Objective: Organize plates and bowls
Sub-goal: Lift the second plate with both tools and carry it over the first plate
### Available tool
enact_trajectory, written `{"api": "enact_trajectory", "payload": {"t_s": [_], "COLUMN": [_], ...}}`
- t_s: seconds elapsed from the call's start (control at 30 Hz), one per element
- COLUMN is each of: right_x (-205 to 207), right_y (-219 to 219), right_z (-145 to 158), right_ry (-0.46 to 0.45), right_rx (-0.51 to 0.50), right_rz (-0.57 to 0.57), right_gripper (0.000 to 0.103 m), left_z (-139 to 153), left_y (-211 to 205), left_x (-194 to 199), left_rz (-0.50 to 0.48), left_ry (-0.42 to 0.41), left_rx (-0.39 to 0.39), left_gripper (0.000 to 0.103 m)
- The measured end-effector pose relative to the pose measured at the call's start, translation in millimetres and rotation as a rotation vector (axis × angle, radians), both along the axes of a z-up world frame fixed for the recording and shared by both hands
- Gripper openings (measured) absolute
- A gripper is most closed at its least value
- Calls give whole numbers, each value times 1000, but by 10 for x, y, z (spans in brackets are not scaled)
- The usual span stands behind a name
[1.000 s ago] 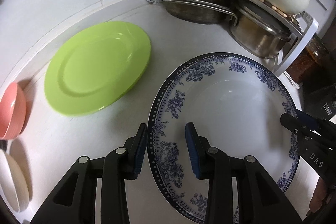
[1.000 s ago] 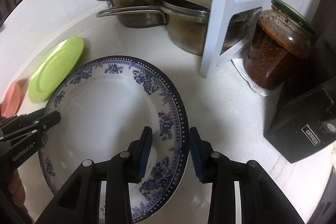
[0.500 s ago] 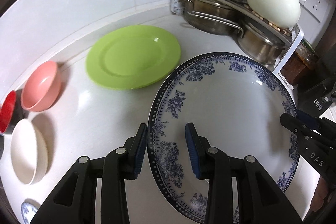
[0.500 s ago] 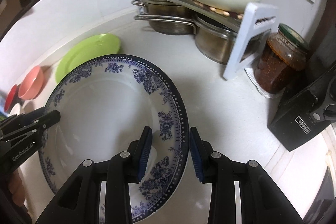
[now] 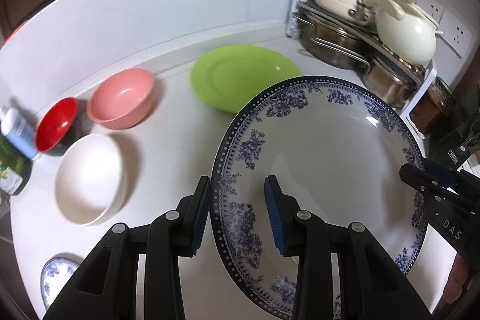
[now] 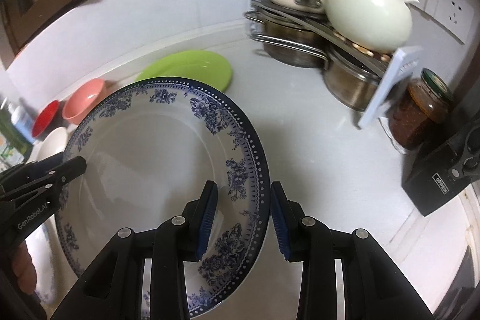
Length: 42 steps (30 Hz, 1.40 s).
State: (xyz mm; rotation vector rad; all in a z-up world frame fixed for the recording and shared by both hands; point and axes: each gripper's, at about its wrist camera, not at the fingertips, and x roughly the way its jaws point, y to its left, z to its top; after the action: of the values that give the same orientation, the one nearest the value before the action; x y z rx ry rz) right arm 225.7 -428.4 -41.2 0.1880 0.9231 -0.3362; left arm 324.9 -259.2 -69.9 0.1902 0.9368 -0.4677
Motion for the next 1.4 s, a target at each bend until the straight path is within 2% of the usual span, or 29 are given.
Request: {"api": "enact_trajectory", "payload": {"t_s": [0.9,1.4], "right_x": [117,174], "right_y": [1732,2622], "right_z": [227,109], "right_ry": [-44,-54], "right_rx": [-24,-17], "right_rz": [282,447], "right_gripper": [37,37], "left_z": [190,236], "left_y": [1922,2874], "left_x": [-365,-610], "left_rz": [278,425], "left_ry": [-36,-46], "left_rx": [-21,-6], "left_gripper": [36,36]}}
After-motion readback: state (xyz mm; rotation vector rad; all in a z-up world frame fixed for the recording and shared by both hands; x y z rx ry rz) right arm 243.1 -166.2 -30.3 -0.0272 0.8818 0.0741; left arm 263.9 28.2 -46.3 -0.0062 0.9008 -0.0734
